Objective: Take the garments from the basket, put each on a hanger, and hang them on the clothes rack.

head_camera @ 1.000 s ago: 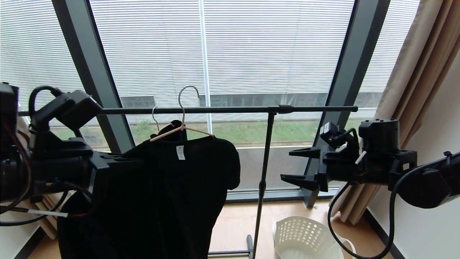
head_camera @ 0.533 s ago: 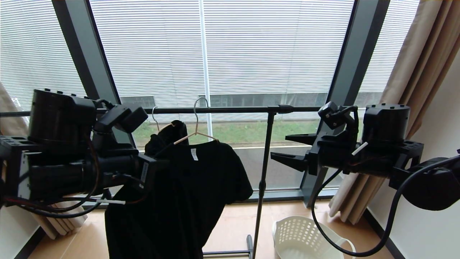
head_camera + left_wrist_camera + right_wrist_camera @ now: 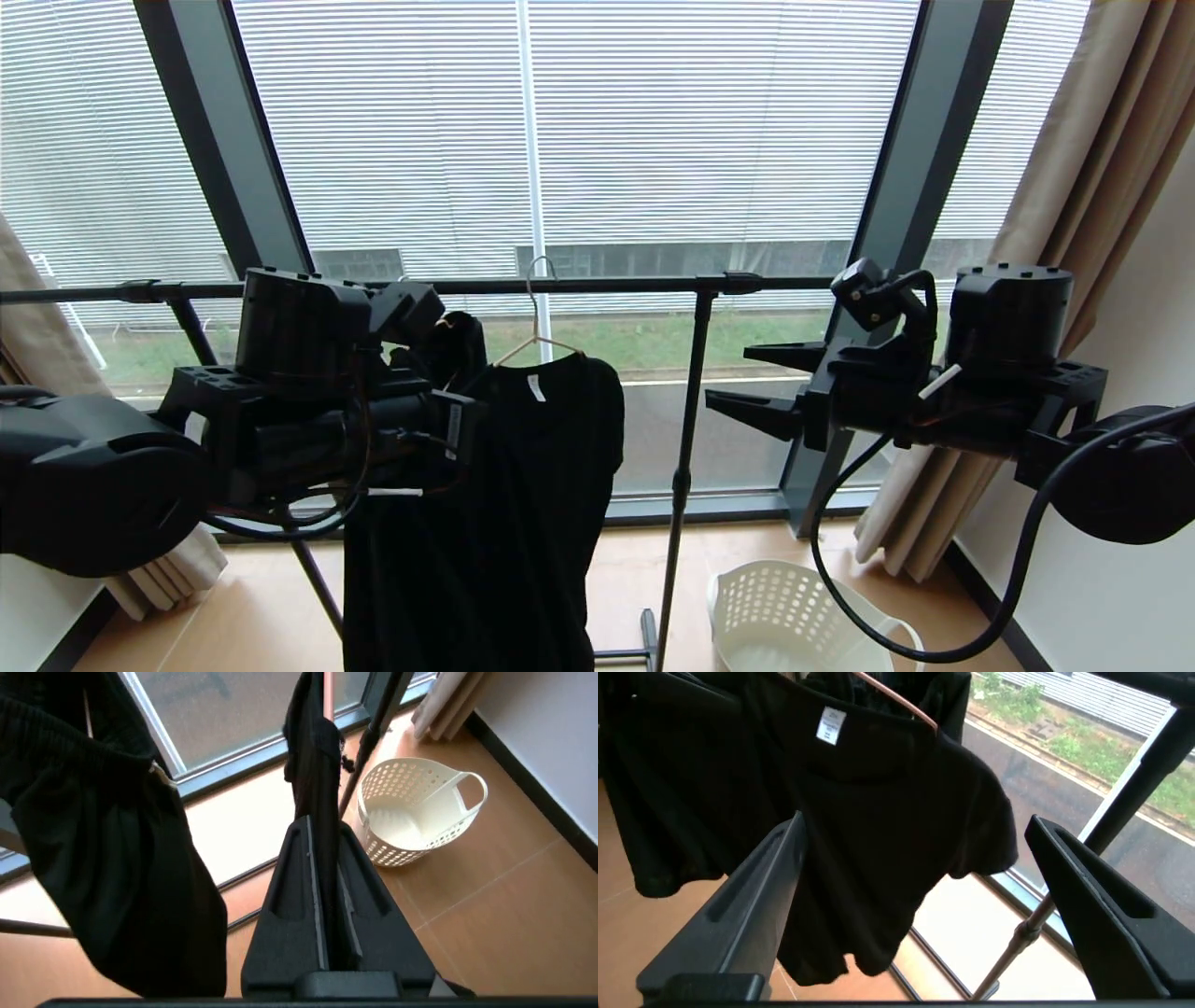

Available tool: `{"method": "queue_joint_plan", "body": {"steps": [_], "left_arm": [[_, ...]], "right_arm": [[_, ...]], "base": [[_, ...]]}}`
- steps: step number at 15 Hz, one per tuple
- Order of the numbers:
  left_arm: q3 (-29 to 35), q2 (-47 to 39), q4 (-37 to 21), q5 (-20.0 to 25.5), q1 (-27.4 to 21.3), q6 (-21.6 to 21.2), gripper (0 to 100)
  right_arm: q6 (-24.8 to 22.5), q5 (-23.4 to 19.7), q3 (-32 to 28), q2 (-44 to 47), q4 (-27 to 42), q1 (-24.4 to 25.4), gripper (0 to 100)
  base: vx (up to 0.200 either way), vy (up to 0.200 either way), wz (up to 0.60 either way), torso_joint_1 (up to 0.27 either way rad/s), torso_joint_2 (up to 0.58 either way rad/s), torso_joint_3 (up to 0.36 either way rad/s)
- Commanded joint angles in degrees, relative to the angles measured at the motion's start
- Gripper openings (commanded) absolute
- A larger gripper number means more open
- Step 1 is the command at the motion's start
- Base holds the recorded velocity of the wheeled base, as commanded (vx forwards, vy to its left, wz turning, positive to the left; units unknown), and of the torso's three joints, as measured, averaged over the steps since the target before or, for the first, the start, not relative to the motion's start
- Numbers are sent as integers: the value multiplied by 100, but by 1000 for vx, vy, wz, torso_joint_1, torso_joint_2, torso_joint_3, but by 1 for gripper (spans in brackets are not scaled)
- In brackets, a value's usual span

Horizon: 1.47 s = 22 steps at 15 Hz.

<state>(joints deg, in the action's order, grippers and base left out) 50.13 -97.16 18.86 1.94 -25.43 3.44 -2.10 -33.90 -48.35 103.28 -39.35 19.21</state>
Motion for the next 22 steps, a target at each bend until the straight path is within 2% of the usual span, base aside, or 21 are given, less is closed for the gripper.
{"method": "queue_joint_plan", "body": {"steps": [1, 3, 7, 11, 22], "left_arm": [[23, -286, 206, -9, -6, 131, 0], [23, -488, 593, -194, -15, 368, 0], [182, -998, 1085, -624, -6, 386, 0], [586, -1358, 1155, -897, -6, 403, 0], [797, -1851, 1164, -915, 144, 526, 0]], "right_arm": [[-10, -2, 10, 26, -2, 4, 100], [-10, -2, 10, 43, -2, 4, 100], [-10, -2, 18, 70, 6, 4, 100], [-19, -2, 27, 78, 6, 4, 100], [-107, -2, 71, 140, 6, 65, 100]], "base": [[0, 0, 0, 0, 0, 0], [0, 0, 0, 0, 0, 0], [0, 0, 0, 0, 0, 0], [0, 0, 0, 0, 0, 0], [0, 0, 0, 0, 0, 0]]}}
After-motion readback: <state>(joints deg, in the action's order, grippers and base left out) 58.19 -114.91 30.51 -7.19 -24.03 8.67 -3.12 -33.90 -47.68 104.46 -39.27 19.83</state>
